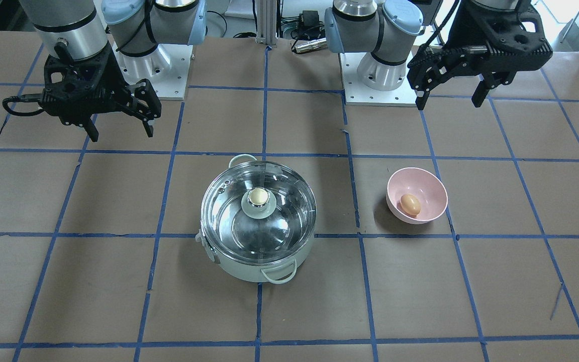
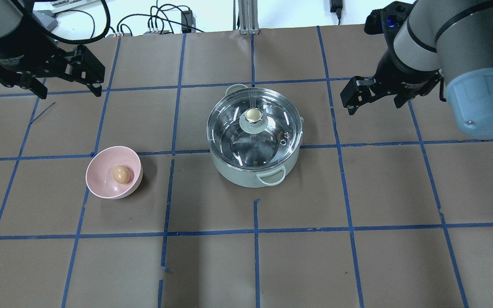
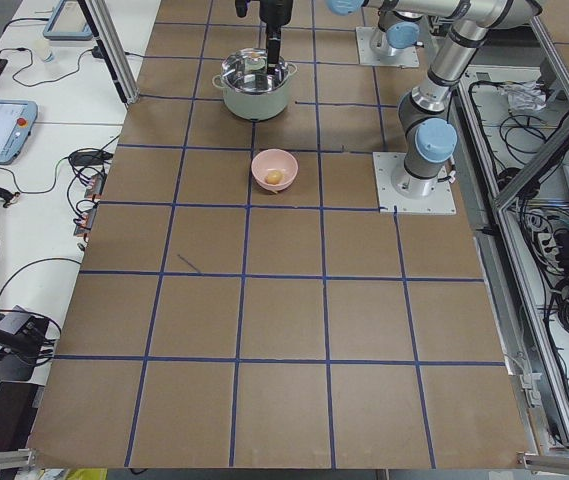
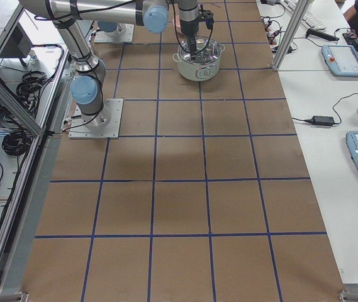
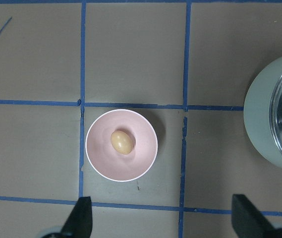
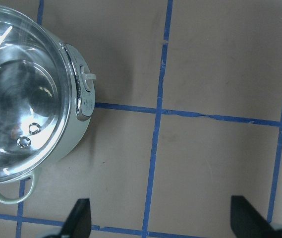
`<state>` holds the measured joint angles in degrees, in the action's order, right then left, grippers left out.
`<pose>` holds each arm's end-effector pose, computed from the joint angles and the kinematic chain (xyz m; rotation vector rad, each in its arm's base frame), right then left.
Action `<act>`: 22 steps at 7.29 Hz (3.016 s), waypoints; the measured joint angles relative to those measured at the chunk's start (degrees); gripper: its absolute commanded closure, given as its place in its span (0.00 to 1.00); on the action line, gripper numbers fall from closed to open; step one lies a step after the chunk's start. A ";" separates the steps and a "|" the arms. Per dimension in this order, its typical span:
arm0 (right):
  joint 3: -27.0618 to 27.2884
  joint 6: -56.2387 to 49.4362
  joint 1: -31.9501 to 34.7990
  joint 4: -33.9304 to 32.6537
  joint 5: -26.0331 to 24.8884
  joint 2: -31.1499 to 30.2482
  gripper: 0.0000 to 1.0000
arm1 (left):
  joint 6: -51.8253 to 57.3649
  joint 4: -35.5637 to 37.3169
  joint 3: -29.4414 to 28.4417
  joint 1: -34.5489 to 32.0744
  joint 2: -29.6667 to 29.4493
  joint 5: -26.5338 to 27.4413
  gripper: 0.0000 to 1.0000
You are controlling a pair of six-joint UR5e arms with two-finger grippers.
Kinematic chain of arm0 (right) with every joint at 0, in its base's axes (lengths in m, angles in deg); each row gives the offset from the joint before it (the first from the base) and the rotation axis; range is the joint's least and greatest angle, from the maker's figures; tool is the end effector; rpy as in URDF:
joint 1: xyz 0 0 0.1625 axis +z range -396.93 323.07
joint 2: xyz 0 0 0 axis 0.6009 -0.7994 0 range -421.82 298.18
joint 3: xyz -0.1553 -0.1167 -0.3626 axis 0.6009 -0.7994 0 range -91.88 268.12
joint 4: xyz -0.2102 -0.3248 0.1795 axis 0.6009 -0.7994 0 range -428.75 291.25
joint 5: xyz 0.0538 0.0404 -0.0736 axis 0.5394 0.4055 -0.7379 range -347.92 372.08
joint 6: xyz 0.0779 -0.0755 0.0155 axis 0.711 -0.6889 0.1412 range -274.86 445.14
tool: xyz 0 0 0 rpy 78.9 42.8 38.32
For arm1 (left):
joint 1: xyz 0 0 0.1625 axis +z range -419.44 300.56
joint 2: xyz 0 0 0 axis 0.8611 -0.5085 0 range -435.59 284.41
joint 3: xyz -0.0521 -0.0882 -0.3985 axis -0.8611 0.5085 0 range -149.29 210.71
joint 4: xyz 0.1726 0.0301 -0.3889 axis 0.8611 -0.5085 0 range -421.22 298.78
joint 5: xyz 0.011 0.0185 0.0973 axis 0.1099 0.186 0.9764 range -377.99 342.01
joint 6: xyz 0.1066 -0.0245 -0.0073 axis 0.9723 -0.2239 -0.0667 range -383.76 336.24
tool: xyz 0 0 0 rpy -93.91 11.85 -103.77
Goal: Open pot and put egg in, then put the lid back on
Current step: 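Lower the right gripper onto the lid knob while the left gripper nears the bowl, then grasp the lid knob with the right gripper while the left gripper descends over the egg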
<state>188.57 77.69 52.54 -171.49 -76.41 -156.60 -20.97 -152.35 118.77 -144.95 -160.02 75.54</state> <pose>0.1318 -0.4825 0.4360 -0.1908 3.1120 -0.1949 -0.0892 -0.4815 0.5273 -0.0506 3.0682 -0.1648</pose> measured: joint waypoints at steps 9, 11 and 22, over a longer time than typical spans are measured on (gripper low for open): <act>-4.42 15.75 10.86 -6.26 0.75 8.01 0.00 | -0.22 -1.14 4.21 1.07 -0.69 -2.54 0.00; -6.79 24.15 16.22 -9.50 0.69 13.35 0.00 | -0.76 -1.26 5.32 1.10 -1.19 -2.62 0.00; -7.87 35.26 23.54 -17.67 -0.08 22.88 0.26 | 2.51 29.89 25.88 10.39 -14.37 -3.11 0.00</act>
<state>180.70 112.96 76.08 -189.16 -76.49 -133.72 -18.46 -122.45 144.65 -134.57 -174.40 72.43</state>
